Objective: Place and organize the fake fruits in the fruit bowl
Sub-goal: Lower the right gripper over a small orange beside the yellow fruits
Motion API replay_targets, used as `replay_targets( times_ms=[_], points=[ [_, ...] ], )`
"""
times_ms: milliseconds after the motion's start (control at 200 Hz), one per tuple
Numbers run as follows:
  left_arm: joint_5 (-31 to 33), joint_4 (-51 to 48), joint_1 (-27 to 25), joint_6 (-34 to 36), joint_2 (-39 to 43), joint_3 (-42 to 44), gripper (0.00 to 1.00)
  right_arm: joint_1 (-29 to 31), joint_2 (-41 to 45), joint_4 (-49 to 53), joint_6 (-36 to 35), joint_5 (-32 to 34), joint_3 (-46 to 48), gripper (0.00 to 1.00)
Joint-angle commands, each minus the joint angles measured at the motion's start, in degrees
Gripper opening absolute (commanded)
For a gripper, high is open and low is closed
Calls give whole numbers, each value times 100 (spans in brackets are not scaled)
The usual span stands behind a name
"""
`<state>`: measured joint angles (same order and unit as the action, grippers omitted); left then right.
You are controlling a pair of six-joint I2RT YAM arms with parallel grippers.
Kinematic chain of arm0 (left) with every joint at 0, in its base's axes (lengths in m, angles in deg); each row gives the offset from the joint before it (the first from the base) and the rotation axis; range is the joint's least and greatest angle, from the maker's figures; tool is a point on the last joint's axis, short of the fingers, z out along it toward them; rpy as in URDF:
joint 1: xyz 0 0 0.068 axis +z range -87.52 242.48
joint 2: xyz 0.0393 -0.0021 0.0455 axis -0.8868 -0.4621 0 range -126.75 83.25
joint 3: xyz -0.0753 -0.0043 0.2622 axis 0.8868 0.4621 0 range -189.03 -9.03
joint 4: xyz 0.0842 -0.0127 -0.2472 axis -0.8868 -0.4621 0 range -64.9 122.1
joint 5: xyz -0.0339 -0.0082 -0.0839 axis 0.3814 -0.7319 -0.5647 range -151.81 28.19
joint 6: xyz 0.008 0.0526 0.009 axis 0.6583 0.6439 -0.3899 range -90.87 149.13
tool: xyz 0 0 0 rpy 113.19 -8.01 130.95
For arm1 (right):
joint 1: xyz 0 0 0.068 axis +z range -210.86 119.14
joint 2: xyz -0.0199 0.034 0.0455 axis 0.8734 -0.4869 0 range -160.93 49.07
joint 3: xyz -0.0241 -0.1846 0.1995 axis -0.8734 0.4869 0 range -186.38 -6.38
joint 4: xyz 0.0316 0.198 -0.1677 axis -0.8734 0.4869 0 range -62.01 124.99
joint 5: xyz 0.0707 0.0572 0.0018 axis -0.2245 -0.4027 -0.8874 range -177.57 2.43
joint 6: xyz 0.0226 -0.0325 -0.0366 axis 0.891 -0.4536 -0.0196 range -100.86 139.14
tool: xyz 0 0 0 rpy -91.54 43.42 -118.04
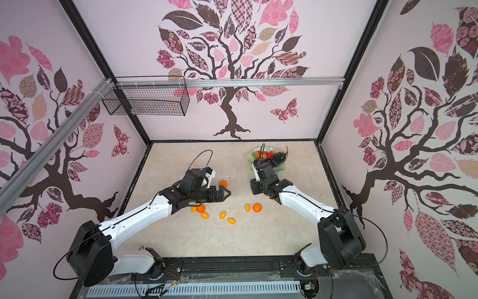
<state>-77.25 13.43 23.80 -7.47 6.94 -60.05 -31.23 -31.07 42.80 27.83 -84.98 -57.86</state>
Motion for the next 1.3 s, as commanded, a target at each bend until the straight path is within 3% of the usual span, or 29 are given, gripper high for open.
replay_targets(
  times_ms=[0, 210, 495, 1035, 1295],
  points=[
    [253, 398, -364, -196, 106, 321, 99, 166, 411, 941, 428, -2, 163, 45],
    [410, 911, -1018, -411, -163, 486, 99, 168, 255, 1327, 352, -218, 310, 52],
    [426, 1086, -1151, -472, -351, 358, 99, 176, -647, 1599, 252, -738, -105, 67],
    [402, 1041, -1160, -423, -487, 286, 99, 325, -1353, 1679, 54, -326, -291, 65],
    [384, 1037, -1160, -415, -518, 236, 99, 360, -1517, 1710, 10, -275, -390, 54]
  ],
)
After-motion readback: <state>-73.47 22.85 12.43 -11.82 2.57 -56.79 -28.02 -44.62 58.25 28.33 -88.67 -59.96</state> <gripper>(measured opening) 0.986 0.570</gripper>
